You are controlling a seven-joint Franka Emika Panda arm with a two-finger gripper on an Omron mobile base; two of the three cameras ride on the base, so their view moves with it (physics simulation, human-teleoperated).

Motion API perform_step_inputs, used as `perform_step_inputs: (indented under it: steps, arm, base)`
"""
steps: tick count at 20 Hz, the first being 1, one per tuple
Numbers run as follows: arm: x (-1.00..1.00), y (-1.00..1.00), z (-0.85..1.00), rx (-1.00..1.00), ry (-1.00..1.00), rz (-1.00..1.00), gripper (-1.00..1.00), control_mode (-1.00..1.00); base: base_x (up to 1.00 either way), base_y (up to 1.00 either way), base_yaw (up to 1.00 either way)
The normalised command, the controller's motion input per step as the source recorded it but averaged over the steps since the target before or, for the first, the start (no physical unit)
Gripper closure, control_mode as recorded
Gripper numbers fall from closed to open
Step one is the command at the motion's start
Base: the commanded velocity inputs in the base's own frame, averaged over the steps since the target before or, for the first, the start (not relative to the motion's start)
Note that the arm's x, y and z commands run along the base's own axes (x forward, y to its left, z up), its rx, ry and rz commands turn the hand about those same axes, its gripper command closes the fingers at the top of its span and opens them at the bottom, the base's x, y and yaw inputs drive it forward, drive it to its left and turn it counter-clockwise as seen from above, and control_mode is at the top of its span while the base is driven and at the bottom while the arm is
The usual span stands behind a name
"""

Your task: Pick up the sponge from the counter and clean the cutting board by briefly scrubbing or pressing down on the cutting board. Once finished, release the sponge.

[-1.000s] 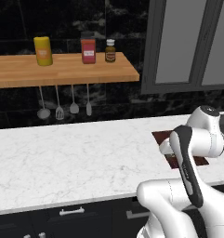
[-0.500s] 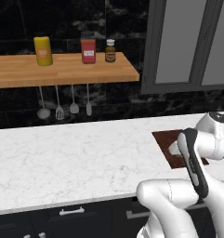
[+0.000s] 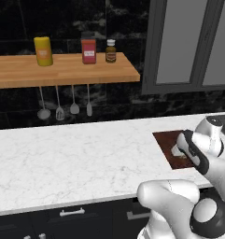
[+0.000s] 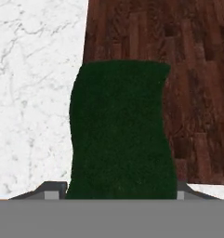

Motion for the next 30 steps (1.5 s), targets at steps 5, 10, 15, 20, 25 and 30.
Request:
perform_step_inputs:
  steps: [5, 10, 15, 20, 25, 30]
  arm:
    - [0.45, -0.21, -0.36, 0.08, 0.12, 0.0, 1.0, -1.0]
    - [0.42, 0.0, -0.29, 0.0, 0.05, 0.01, 1.0, -1.0]
    - [0.6, 0.0, -0.15, 0.0, 0.02, 0.0, 1.0, -1.0]
    - [0.72, 0.0, -0.11, 0.0, 0.0, 0.0, 1.0, -1.0]
    - [0.53, -0.06, -0.09, 0.0, 0.0, 0.0, 1.0, -1.0]
    - [-0.19, -0.21, -0.17, 0.0, 0.0, 0.0, 1.0, -1.0]
  base:
    - [0.0, 0.0, 0.0]
    - [0.0, 0.0, 0.0]
    - [0.0, 0.0, 0.0]
    - [0.0, 0.0, 0.0]
    - [0.0, 0.0, 0.0]
    - [0.0, 0.0, 0.0]
